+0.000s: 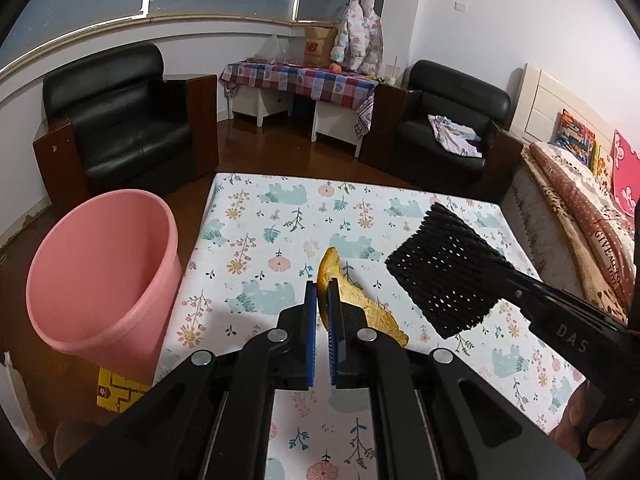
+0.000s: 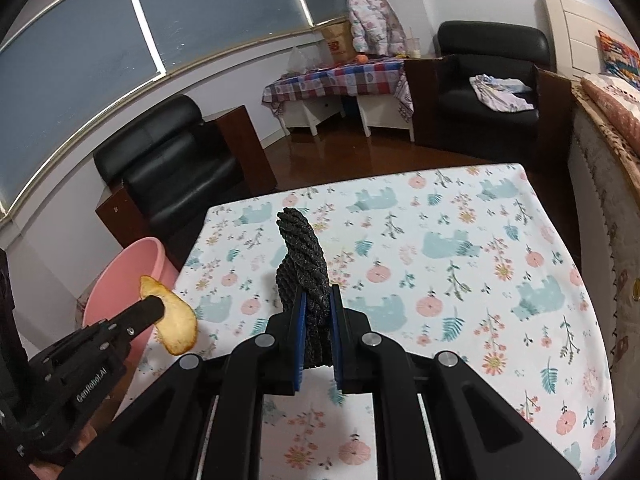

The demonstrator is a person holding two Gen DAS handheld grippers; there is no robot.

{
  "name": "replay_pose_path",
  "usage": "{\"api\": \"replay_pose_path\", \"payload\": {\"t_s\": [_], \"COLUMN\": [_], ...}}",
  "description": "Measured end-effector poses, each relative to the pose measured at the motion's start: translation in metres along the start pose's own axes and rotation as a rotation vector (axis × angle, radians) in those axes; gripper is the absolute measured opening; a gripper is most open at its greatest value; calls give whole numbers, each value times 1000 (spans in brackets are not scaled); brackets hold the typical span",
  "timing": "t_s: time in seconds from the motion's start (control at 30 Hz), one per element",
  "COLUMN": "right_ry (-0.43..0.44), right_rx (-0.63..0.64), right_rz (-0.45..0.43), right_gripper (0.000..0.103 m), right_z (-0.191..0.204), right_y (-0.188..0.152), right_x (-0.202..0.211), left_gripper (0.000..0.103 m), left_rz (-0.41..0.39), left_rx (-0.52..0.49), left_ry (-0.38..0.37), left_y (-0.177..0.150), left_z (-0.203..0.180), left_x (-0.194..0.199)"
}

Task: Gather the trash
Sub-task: 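Carry the orange peel and black mesh pad over the pink bucket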

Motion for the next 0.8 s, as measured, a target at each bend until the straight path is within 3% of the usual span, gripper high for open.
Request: {"api": "replay_pose_path", "payload": {"t_s": [0.43, 0.8], "right_ry": [87, 184], "right_rx": [9, 61], "right_rz": [17, 46], "right_gripper": [11, 11], "right_z": [50, 118], "right_y": [12, 26], "right_x": [-19, -52], "left_gripper": [5, 4], "left_rz": [-44, -101], "left_rx": [67, 192], "left_ry": [24, 122], "left_y": [8, 22], "left_z": [32, 110], "left_x": [11, 25]}}
Point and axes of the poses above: each gripper's, at about its wrist camera, not at the fingertips, and x roughly against the way its jaws point, z to its left, y to its top, the point moved 7 cm from there along -x, roughly the way its jaws point, and after that the axes turned 11 degrees about y, right-handed, at the moved point
